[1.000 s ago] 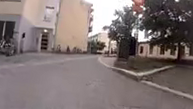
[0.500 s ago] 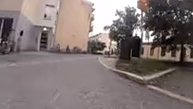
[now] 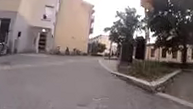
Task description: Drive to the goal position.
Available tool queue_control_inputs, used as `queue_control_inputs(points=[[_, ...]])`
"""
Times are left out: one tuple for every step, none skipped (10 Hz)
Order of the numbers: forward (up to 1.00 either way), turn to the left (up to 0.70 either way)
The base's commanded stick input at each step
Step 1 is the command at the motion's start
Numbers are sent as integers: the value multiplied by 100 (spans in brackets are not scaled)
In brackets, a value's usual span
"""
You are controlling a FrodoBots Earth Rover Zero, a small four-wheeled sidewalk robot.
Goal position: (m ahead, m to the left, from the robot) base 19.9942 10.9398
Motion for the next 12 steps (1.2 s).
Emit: queue_control_inputs(points=[[60,15],[60,10],[60,5],[60,0],[60,0],[60,0],[60,0],[60,0],[60,0],[60,14],[60,15],[60,15]])
